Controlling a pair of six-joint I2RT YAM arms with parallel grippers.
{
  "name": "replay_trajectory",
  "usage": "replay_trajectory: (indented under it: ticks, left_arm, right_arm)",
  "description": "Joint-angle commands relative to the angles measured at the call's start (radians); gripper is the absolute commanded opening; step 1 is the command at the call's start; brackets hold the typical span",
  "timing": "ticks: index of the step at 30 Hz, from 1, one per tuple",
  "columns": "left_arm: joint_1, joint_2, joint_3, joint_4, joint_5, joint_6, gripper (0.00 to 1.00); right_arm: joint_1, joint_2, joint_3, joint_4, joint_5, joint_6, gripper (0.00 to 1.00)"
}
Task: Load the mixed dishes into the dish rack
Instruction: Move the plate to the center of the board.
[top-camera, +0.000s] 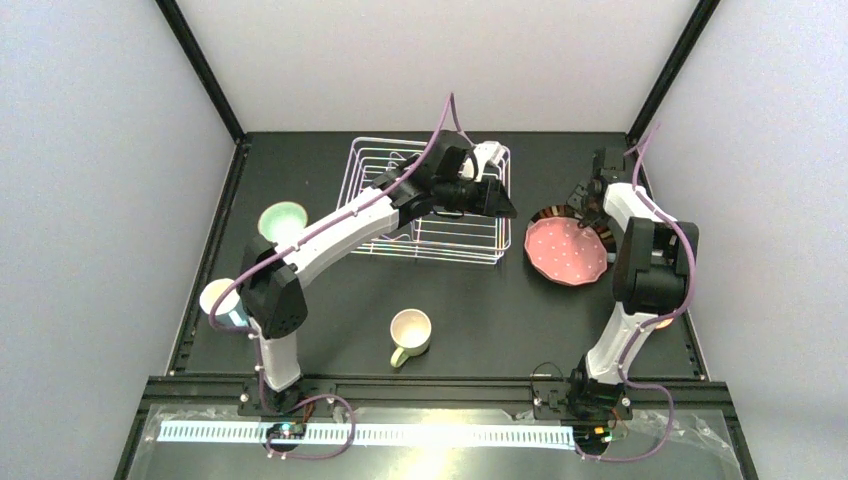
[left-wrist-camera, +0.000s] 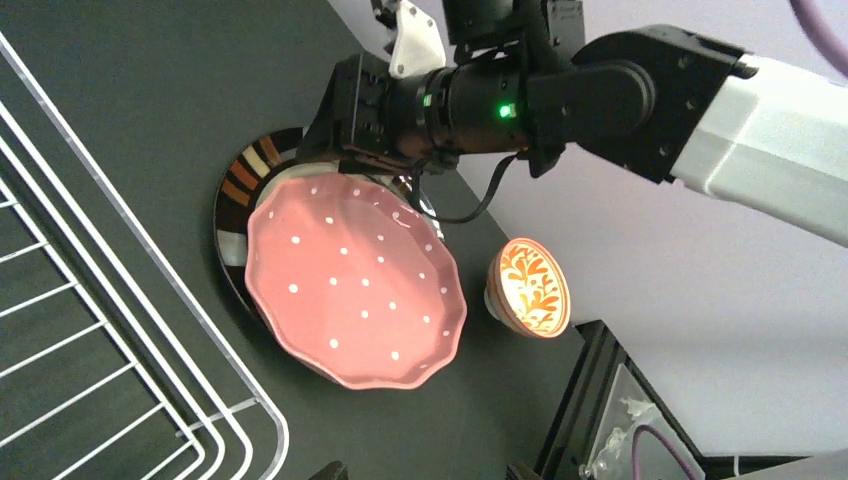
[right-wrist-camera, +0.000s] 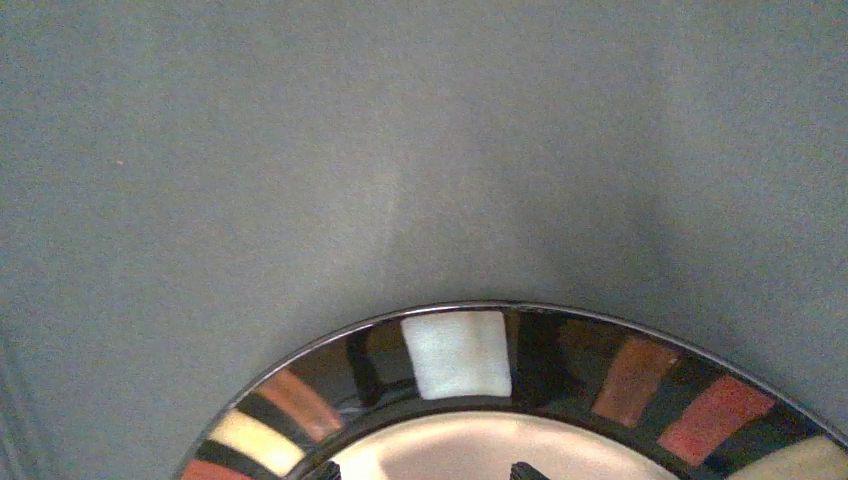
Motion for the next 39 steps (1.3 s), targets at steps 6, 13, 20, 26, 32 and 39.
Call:
replay_trajectory:
  ticks: [6, 13, 20, 26, 32, 39]
  left_arm:
    - [-0.01, -0.05, -0.01, -0.022, -0.032, 0.017, 0.91]
    - [-0.028, -0.047, -0.02, -0.042, -0.024, 0.021, 0.91]
    - [-0.092, -0.079, -0.137, 0.001, -0.027, -0.01, 0.91]
    - [-0.114, -0.137, -0.278, 0.055, -0.035, -0.047, 0.91]
    - [-0.116, -0.187, -0.369, 0.07, -0.051, -0.064, 0.91]
    - [-0.118, -0.195, -0.393, 0.073, -0.051, -0.063, 0.91]
  right_arm:
    - [0.006, 0.023, 0.132, -0.078, 0.031, -0.027, 0.98]
    - [0.006, 0.04, 0.184, -0.099, 0.046, -0.04, 0.98]
    - [-0.013, 0.116, 0.257, -0.117, 0.111, -0.049, 0.98]
    - [-0.043, 0.218, 0.359, -0.136, 0.148, -0.057, 0.98]
    - [-0.06, 0.284, 0.39, -0.141, 0.137, -0.064, 0.98]
    - [-0.06, 0.282, 0.312, -0.11, 0.101, -0.05, 0.98]
